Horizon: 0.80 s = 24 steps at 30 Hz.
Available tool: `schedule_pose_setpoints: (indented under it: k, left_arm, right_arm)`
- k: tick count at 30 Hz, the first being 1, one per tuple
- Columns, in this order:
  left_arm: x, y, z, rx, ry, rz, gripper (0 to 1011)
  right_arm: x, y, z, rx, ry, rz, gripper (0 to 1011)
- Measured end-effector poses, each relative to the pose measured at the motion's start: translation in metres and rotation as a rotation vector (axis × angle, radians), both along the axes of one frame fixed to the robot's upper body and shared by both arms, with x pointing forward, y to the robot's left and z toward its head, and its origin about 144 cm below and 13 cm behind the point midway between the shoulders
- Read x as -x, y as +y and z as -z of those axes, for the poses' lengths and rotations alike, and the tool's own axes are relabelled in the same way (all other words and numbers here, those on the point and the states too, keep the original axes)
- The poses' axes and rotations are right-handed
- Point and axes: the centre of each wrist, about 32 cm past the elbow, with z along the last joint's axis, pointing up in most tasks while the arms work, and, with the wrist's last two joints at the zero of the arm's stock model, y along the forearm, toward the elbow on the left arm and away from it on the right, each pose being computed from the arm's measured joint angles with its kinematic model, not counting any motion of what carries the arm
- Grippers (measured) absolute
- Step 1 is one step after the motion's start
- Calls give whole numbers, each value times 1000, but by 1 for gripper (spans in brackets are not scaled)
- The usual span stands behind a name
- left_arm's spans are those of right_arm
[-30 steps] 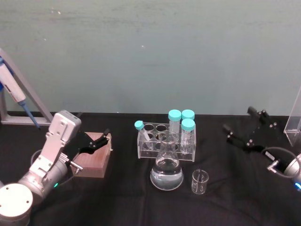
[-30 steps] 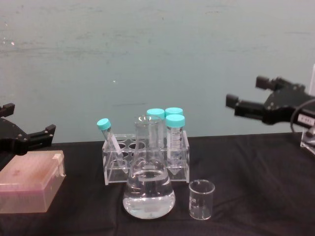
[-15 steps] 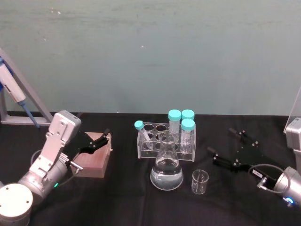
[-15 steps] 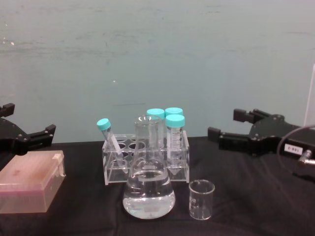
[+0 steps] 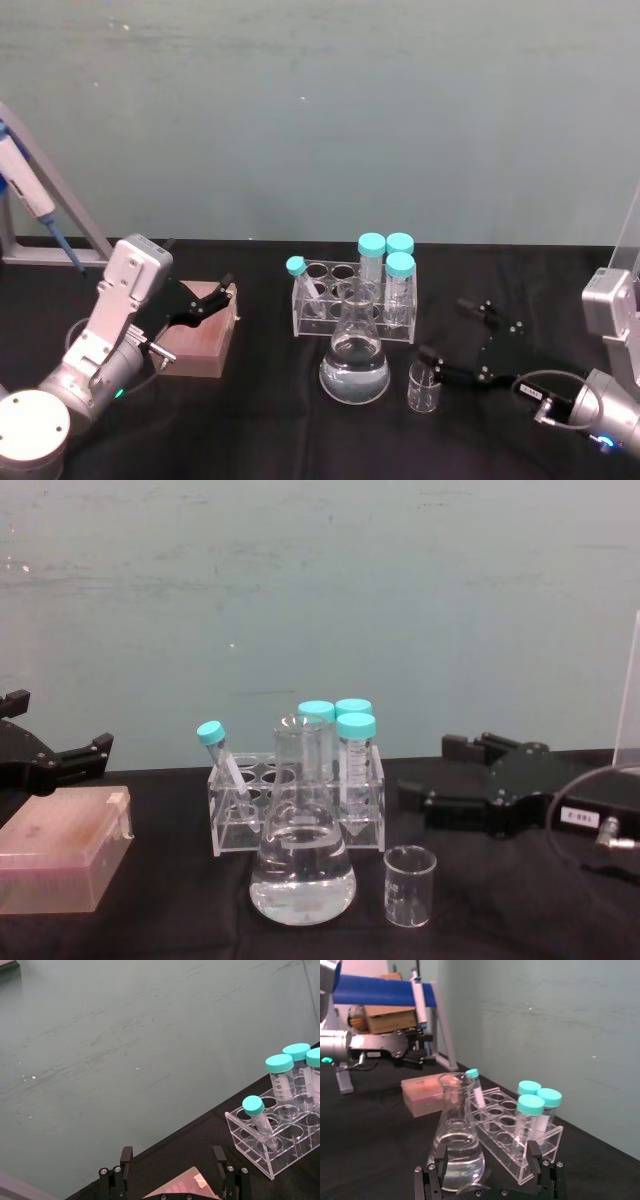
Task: Place the experimental apparatus aside using one hand.
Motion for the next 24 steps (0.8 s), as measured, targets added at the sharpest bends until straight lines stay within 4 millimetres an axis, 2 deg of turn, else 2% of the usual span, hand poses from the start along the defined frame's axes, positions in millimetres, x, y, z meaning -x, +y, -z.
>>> schedule_pose_setpoints:
  k: [24]
  left_arm:
    - [0,0,0,0,0,0,1000]
  right_arm:
    - [-20,1,11,62,22,-121,1003]
